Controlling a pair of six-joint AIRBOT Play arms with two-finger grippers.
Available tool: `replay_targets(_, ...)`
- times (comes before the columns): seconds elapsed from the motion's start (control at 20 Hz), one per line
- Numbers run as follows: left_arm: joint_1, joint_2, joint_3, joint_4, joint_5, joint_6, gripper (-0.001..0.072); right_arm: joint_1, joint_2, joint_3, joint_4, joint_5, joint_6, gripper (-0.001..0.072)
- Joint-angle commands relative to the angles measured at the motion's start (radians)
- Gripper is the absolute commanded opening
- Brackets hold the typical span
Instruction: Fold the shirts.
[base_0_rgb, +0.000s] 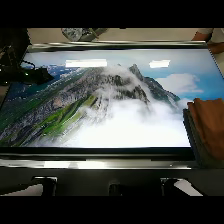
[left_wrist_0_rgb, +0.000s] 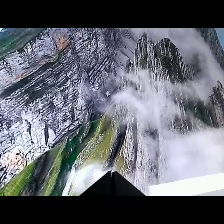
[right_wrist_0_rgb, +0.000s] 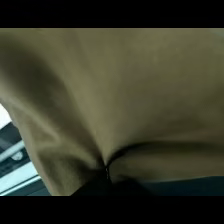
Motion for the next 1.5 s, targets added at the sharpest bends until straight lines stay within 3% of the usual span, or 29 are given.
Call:
replay_targets(0.0,0.0,0.0,0.0,-0.009,-0.001,-0.001,0.0037,0.0,0.0,-0.107,-0.054,-0.071,0.002,0.0041)
replay_targets(0.1,0.0,0.001,0.0,-0.018,0.0,0.0,0.0037,-0.001,0.001,-0.113,-0.08,-0.068,0.002,0.0074)
replay_targets(0.15,0.0,0.001,0.001,-0.018,-0.001,0.0,0.0037,0.0,0.001,-0.099,-0.098,-0.076,0.001,0.0224)
replay_targets(0.2,0.0,0.002,0.007,-0.018,-0.005,0.0,0.0037,0.0,0.001,-0.068,-0.107,-0.106,0.0,0.0444)
replay_targets(0.25,0.0,0.002,0.024,-0.019,-0.021,0.0,0.0037,0.0,0.001,-0.013,-0.095,-0.127,-0.02,0.0532)
replay_targets(0.45,-0.011,0.001,0.222,0.069,-0.051,-0.004,0.0035,0.045,0.001,0.364,0.138,-0.395,-0.118,0.0535)
replay_targets(0.55,-0.076,-0.001,0.329,0.416,-0.007,-0.127,0.0034,0.192,0.001,0.498,0.186,-0.525,-0.134,0.0534)
replay_targets(0.65,-0.158,-0.021,0.344,0.826,-0.034,-0.29,0.0035,0.429,0.0,0.523,0.183,-0.542,-0.119,0.0533)
replay_targets(0.7,-0.174,-0.043,0.342,0.864,-0.101,-0.319,0.0039,0.549,-0.01,0.519,0.183,-0.497,-0.039,0.0534)
replay_targets(0.75,-0.178,-0.068,0.336,0.819,-0.177,-0.327,0.0081,0.673,-0.034,0.519,0.177,-0.45,0.049,0.0537)
replay_targets(0.8,-0.18,-0.094,0.317,0.743,-0.258,-0.327,0.0268,0.806,-0.069,0.515,0.154,-0.406,0.065,0.0569)
replay_targets(0.85,-0.18,-0.121,0.281,0.645,-0.348,-0.327,0.0548,0.915,-0.106,0.504,0.109,-0.364,0.062,0.0622)
replay_targets(0.9,-0.18,-0.137,0.222,0.547,-0.422,-0.309,0.0644,1.005,-0.151,0.483,0.088,-0.309,0.066,0.0622)
replay_targets(1.0,-0.186,-0.097,0.05,0.455,-0.386,-0.283,0.0643,1.098,-0.232,0.401,0.176,-0.211,0.066,0.0621)
replay_targets(1.15,-0.193,0.0,-0.146,0.457,-0.263,-0.311,0.0642,1.173,-0.254,0.27,0.163,-0.259,0.071,0.0622)
replay_targets(1.45,-0.195,0.003,-0.162,0.452,-0.26,-0.29,0.0643,1.198,-0.254,0.257,0.044,-0.319,0.103,0.0623)
